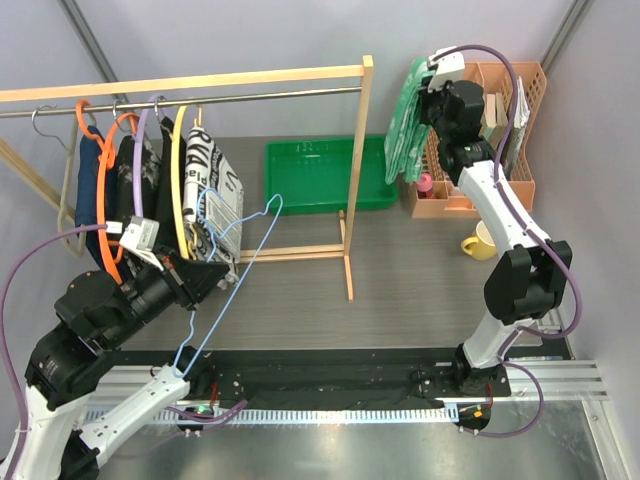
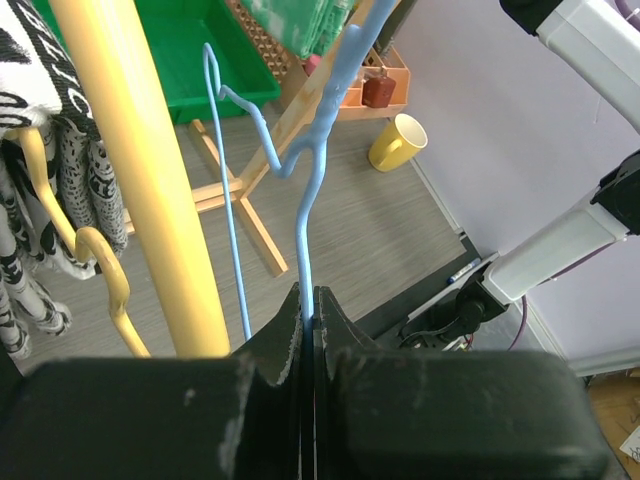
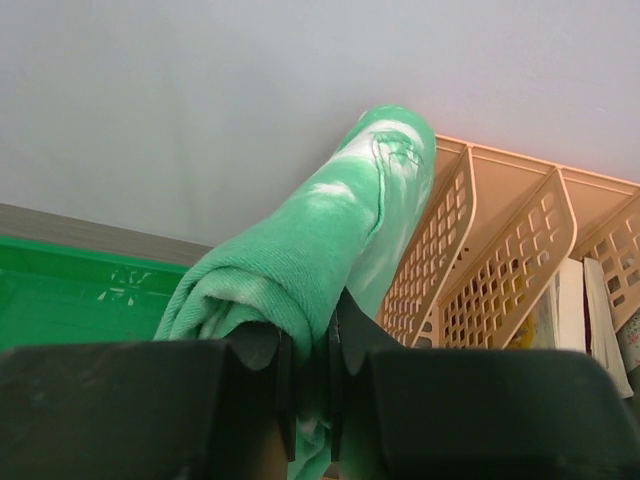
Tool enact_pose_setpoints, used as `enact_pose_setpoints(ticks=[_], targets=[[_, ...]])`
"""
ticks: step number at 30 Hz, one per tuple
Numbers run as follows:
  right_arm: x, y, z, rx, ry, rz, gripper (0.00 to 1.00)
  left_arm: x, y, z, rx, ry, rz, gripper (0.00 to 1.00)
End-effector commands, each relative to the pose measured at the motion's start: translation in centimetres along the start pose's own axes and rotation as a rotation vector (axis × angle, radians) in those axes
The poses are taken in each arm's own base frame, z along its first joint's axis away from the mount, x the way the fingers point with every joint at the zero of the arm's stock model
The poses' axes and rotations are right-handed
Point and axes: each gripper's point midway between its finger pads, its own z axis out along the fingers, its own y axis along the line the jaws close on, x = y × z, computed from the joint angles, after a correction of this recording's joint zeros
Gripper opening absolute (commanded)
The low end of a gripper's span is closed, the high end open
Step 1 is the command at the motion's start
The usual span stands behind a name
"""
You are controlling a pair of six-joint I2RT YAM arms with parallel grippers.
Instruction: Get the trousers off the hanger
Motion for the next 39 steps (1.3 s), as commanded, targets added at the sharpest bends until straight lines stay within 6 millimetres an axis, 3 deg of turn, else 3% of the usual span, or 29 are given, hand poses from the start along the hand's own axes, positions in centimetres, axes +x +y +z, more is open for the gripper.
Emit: enact_pose_setpoints(ticks=[1, 4, 9, 11, 13, 23, 27, 32, 36, 39], targets=[[-10.8, -0.9, -3.4, 0.000, -0.268, 0.036, 0.01, -1.6, -1.4, -0.1, 0.056, -0.052, -0.004, 0.00], [-11.3, -0.6, -4.1, -0.016, -0.278, 0.045, 0.01, -1.6, -1.4, -0.2, 0.055, -0.054, -0.001, 0.00], [-14.4, 0.7, -6.2, -0.077, -0.340, 0.062, 0.01, -1.6, -1.4, -0.3, 0.057, -0.054, 0.002, 0.00], [-14.4, 1.3, -6.1, -0.085, -0.325, 0.052, 0.01, -1.6, -1.3, -0.2, 0.055, -0.053, 0.002, 0.00], [-15.8, 1.7, -6.4, -0.086, -0.347, 0.039, 0.01, -1.5, -1.4, -0.2, 0.059, -0.051, -0.001, 0.00], [-15.7, 3.3, -4.8, -0.150, -0.350, 0.074, 0.01, -1.7, -1.3, -0.7, 0.049, -0.061, -0.012, 0.00], [-14.1, 3.4, -3.1, -0.142, -0.320, 0.057, 0.01, -1.7, -1.3, -0.8, 0.047, -0.063, -0.012, 0.01], [-10.2, 3.2, -0.7, -0.148, -0.250, 0.046, 0.01, -1.7, -1.2, -0.8, 0.043, -0.062, -0.014, 0.00], [-7.7, 3.0, 0.2, -0.141, -0.202, 0.016, 0.01, -1.5, -1.1, -0.7, 0.044, -0.058, -0.012, 0.01], [-7.0, 3.1, 0.3, -0.142, -0.173, -0.024, 0.01, -1.5, -1.0, -0.6, 0.039, -0.057, -0.009, 0.00]])
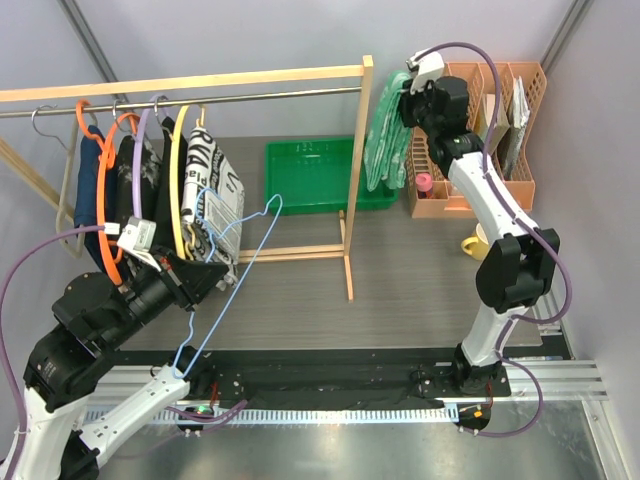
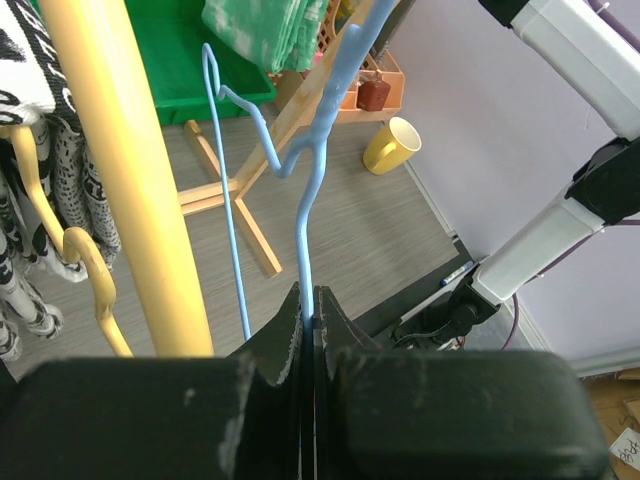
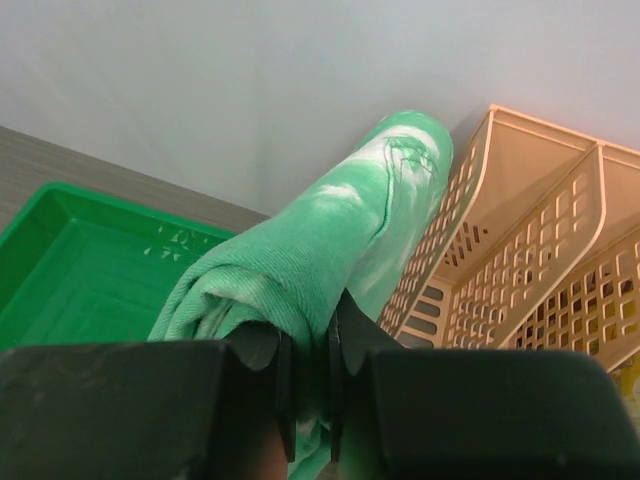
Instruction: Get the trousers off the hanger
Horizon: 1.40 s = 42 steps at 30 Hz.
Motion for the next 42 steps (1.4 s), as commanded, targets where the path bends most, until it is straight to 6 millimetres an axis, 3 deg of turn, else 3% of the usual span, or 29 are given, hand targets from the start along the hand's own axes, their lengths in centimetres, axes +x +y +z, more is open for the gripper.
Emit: enact_pose_setpoints(ticks=[1, 4, 5, 6, 9, 10, 12, 13, 15, 16, 23, 24, 30, 33, 34, 35, 39, 42], targets=[[-7.8, -0.9, -1.5, 0.020, -0.216, -0.085, 0.01, -1.2, -0.9, -0.3, 0.038, -0.045, 0.009, 0.00], [-6.2, 0.7, -0.3, -0.051, -0.159, -0.115, 0.01, -0.9, -1.0, 0.0, 0.047, -0.036, 0.008, 0.00], [-6.6, 1.3, 0.1, -0.068, -0.163, -0.121, 0.01, -0.8, -1.0, 0.1, 0.052, -0.033, 0.006, 0.00], [-4.9, 2.2, 1.3, -0.094, -0.122, -0.123, 0.01, -0.7, -1.0, 0.2, 0.055, -0.031, 0.006, 0.00], [-3.3, 6.2, 3.0, -0.164, -0.090, -0.135, 0.01, -0.7, -0.9, 0.2, 0.052, -0.033, 0.011, 0.00], [-1.6, 8.6, 4.1, -0.208, -0.063, -0.121, 0.01, -0.7, -0.8, 0.1, 0.047, -0.036, 0.014, 0.00], [-0.9, 10.6, 5.2, -0.244, -0.056, -0.084, 0.01, -0.6, -0.6, 0.0, 0.037, -0.035, 0.015, 0.00], [0.9, 11.8, 6.3, -0.271, -0.025, -0.062, 0.01, -0.6, -0.6, 0.0, 0.035, -0.034, 0.013, 0.00], [1.5, 13.2, 7.0, -0.320, -0.017, 0.000, 0.02, -0.5, -0.4, -0.1, 0.027, -0.032, 0.011, 0.00], [2.8, 13.7, 7.7, -0.333, 0.003, 0.013, 0.07, -0.4, -0.4, -0.2, 0.025, -0.029, 0.008, 0.00], [6.5, 15.8, 8.9, -0.408, 0.079, 0.078, 0.14, -0.3, -0.3, 0.1, 0.025, -0.028, -0.013, 0.00], [6.9, 16.2, 9.0, -0.424, 0.089, 0.095, 0.15, -0.3, -0.4, 0.2, 0.025, -0.028, -0.015, 0.00], [8.3, 17.1, 9.3, -0.488, 0.152, 0.215, 0.44, -0.3, -0.4, 0.7, 0.024, -0.021, -0.026, 0.01], [6.6, 17.4, 8.1, -0.551, 0.172, 0.320, 0.54, -0.5, -0.5, 0.6, 0.024, -0.028, -0.026, 0.00], [7.1, 17.5, 7.8, -0.558, 0.203, 0.353, 0.65, -0.6, -0.5, 0.6, 0.022, -0.031, -0.026, 0.00], [7.0, 17.8, 7.3, -0.580, 0.221, 0.359, 0.69, -0.6, -0.5, 0.6, 0.021, -0.033, -0.026, 0.00], [7.9, 19.0, 4.9, -0.669, 0.318, 0.431, 0.77, -1.0, -0.9, 0.6, 0.039, -0.044, -0.034, 0.00], [8.5, 18.3, 3.5, -0.645, 0.358, 0.464, 0.78, -1.2, -1.4, 0.8, 0.057, -0.040, -0.043, 0.00]])
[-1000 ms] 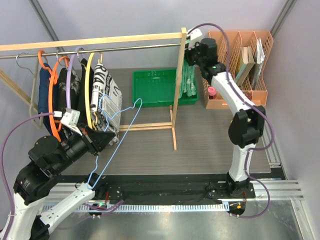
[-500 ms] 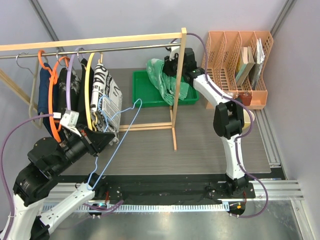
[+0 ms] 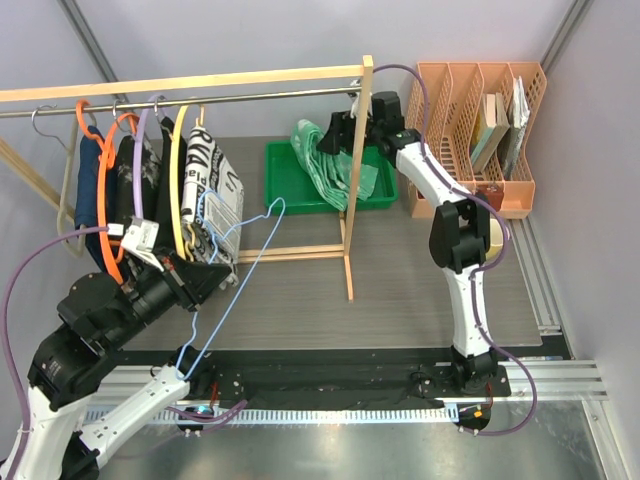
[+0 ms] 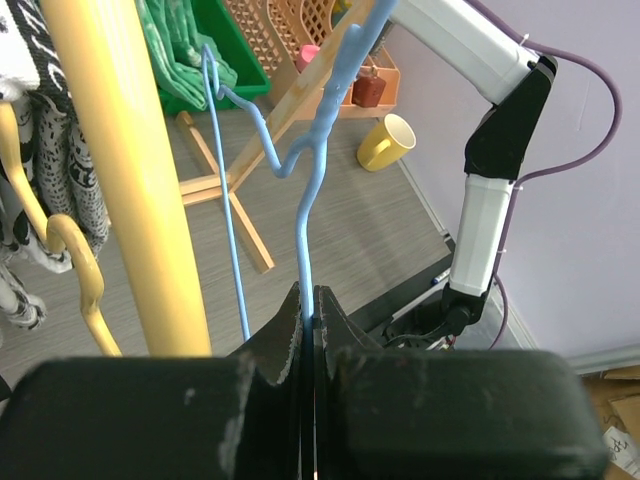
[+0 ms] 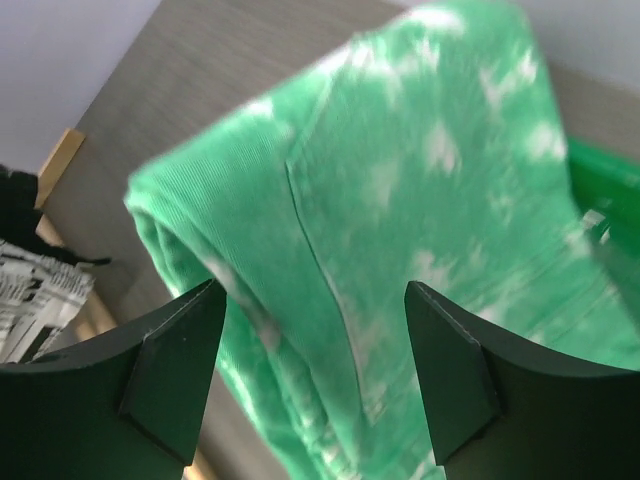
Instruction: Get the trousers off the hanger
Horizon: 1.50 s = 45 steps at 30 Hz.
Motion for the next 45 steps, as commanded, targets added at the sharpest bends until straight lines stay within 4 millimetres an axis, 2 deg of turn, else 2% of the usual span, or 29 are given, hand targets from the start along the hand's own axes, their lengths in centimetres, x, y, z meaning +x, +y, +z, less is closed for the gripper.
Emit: enact_pose_setpoints(ticks=[1, 2, 4, 5, 8, 9, 11, 12, 13, 14, 15, 16, 18, 21, 22, 24, 25, 26, 29, 30, 32, 33, 35, 36, 39, 40, 42, 43, 45], targets=[[-0.5, 2.6, -3.6, -0.040, 0.024, 0.095, 0.78, -1.9, -1.8, 0.4, 0.062, -0.049, -0.014, 0.00], [-1.8, 2.1, -5.1, -0.010, -0.006, 0.114, 0.79, -1.8, -1.8, 0.7, 0.060, -0.041, -0.021, 0.00], [-1.5, 0.7, -6.3, 0.048, -0.010, 0.158, 0.79, -1.9, -2.0, 0.7, 0.065, -0.037, -0.029, 0.00], [-3.2, -0.1, -8.3, 0.088, -0.053, 0.166, 0.79, -1.9, -2.1, 0.8, 0.066, -0.035, -0.035, 0.00], [-3.1, -2.4, -11.2, 0.192, -0.083, 0.253, 0.80, -2.1, -1.9, 1.0, 0.045, -0.036, -0.047, 0.00], [-4.5, -2.8, -13.7, 0.225, -0.128, 0.270, 0.80, -2.0, -1.8, 1.4, 0.033, -0.024, -0.049, 0.00], [-2.8, -5.2, -16.2, 0.385, -0.112, 0.327, 0.80, -2.0, -1.6, 1.7, 0.015, -0.012, -0.061, 0.00], [-3.4, -5.5, -18.6, 0.454, -0.137, 0.329, 0.80, -1.9, -1.5, 2.1, 0.000, -0.004, -0.078, 0.00], [-1.0, -6.2, -20.0, 0.532, -0.075, 0.368, 0.81, -1.9, -1.4, 2.3, -0.008, 0.002, -0.084, 0.00], [-0.5, -7.5, -22.1, 0.671, -0.085, 0.375, 0.81, -2.2, -1.4, 2.4, -0.013, -0.006, -0.087, 0.00], [-0.3, -6.7, -24.6, 0.732, -0.087, 0.374, 0.81, -2.3, -1.3, 2.8, -0.025, -0.003, -0.098, 0.00], [1.9, -6.6, -25.6, 0.769, -0.049, 0.394, 0.81, -2.4, -1.4, 3.0, -0.026, -0.004, -0.104, 0.00], [3.6, -6.8, -28.7, 0.906, -0.047, 0.399, 0.81, -3.2, -1.0, 3.3, -0.060, -0.033, -0.116, 0.01], [7.1, -4.3, -31.7, 0.935, -0.016, 0.434, 0.82, -3.3, -0.8, 3.9, -0.087, -0.026, -0.133, 0.00], [9.7, -3.9, -32.0, 0.944, 0.043, 0.452, 0.82, -3.2, -0.6, 4.3, -0.096, -0.017, -0.131, 0.00], [11.1, -1.5, -32.5, 0.924, 0.059, 0.441, 0.82, -2.9, -0.2, 4.7, -0.119, -0.009, -0.135, 0.00], [13.7, -0.9, -32.8, 0.941, 0.128, 0.449, 0.82, -2.6, 0.3, 5.0, -0.140, -0.001, -0.134, 0.00], [14.2, 1.3, -32.6, 0.913, 0.132, 0.407, 0.82, -2.4, 0.5, 5.3, -0.151, 0.008, -0.131, 0.00], [18.4, 4.3, -32.2, 0.889, 0.203, 0.408, 0.82, -1.7, 1.4, 6.2, -0.186, 0.026, -0.131, 0.00], [19.6, 6.4, -31.2, 0.838, 0.232, 0.406, 0.82, -1.6, 1.5, 6.4, -0.189, 0.028, -0.128, 0.00], [22.3, 8.0, -30.6, 0.820, 0.278, 0.411, 0.82, -1.5, 1.8, 6.8, -0.197, 0.026, -0.126, 0.00], [23.4, 10.5, -29.5, 0.753, 0.295, 0.396, 0.82, -1.5, 1.8, 7.0, -0.201, 0.027, -0.126, 0.00], [25.9, 12.4, -28.7, 0.720, 0.350, 0.377, 0.82, -1.5, 1.8, 7.2, -0.201, 0.023, -0.126, 0.00], [27.5, 14.7, -27.8, 0.664, 0.398, 0.328, 0.82, -1.5, 1.9, 7.4, -0.205, 0.026, -0.122, 0.00], [28.4, 19.1, -26.3, 0.606, 0.405, 0.298, 0.82, -1.7, 2.3, 7.3, -0.227, 0.018, -0.119, 0.00], [30.2, 22.1, -25.8, 0.556, 0.450, 0.237, 0.82, -1.7, 2.4, 7.3, -0.231, 0.014, -0.115, 0.00], [29.7, 25.5, -25.2, 0.514, 0.427, 0.183, 0.83, -2.0, 2.5, 7.2, -0.237, 0.001, -0.109, 0.00], [31.0, 27.9, -25.1, 0.483, 0.446, 0.134, 0.83, -2.2, 2.5, 7.2, -0.236, 0.000, -0.090, 0.00], [29.8, 31.8, -24.4, 0.420, 0.392, 0.094, 0.83, -2.5, 3.0, 6.8, -0.272, -0.012, -0.082, 0.00]])
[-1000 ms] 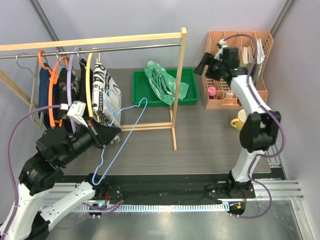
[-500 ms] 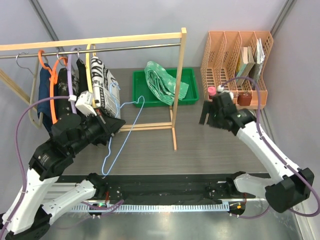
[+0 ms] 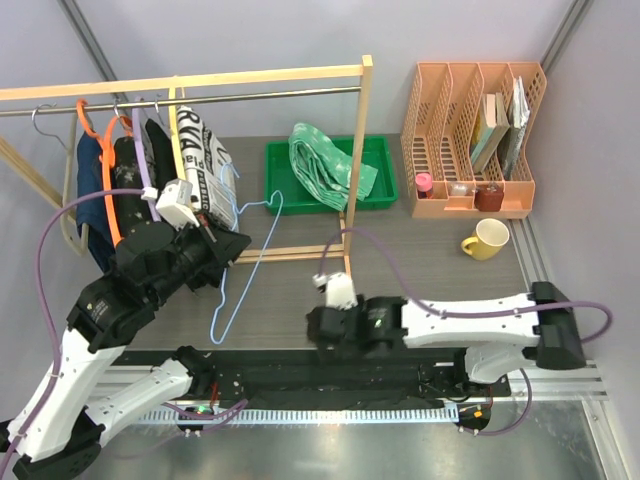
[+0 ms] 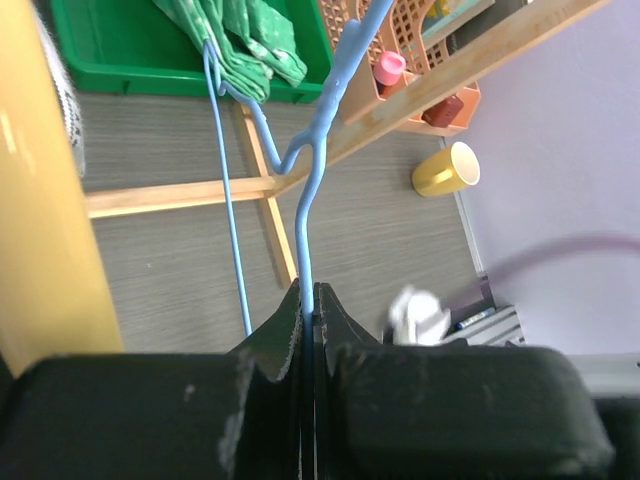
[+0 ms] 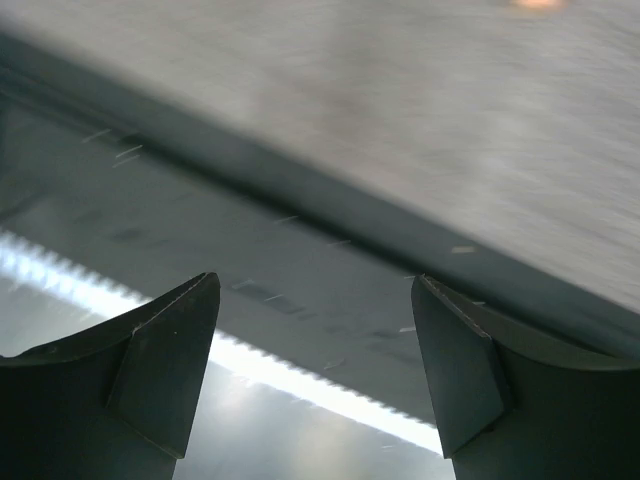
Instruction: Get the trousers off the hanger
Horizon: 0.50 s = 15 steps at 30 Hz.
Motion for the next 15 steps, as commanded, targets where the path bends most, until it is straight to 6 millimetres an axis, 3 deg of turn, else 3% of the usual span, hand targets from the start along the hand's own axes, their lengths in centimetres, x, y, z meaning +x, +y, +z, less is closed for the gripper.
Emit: enact_pose_setpoints(ticks=[1, 2, 3, 5, 6, 8, 9, 12, 15], targets=[[-0.5, 8.5, -3.6, -0.101, -0.157, -0.026, 0.83, -1.7, 0.8, -0.1, -0.055, -0.073, 0.026, 0.00], [-1.1, 8.7, -4.1, -0.069, -0.211, -0.051, 0.83, -1.7, 1.0, -0.1, -0.065, -0.075, 0.031, 0.00], [-2.5, 10.8, -6.2, -0.109, -0.261, -0.042, 0.83, -1.8, 1.4, -0.1, -0.086, -0.081, 0.034, 0.00], [-1.9, 12.4, -7.4, -0.080, -0.316, -0.128, 0.83, -1.6, 1.8, 0.0, -0.107, -0.079, 0.031, 0.00], [-3.9, 14.1, -9.7, -0.108, -0.414, -0.109, 0.83, -1.6, 2.2, 0.1, -0.126, -0.081, 0.027, 0.00], [-3.8, 15.8, -11.4, -0.110, -0.481, -0.172, 0.83, -1.3, 2.5, 0.4, -0.140, -0.076, 0.018, 0.00], [-5.6, 16.8, -13.6, -0.137, -0.556, -0.139, 0.83, -1.3, 2.6, 0.5, -0.144, -0.076, 0.017, 0.00], [-7.0, 18.3, -16.5, -0.160, -0.642, -0.159, 0.82, -1.1, 2.8, 1.2, -0.165, -0.065, 0.019, 0.00], [-7.7, 19.5, -18.1, -0.190, -0.669, -0.183, 0.82, -1.4, 2.8, 1.5, -0.176, -0.067, 0.019, 0.00]])
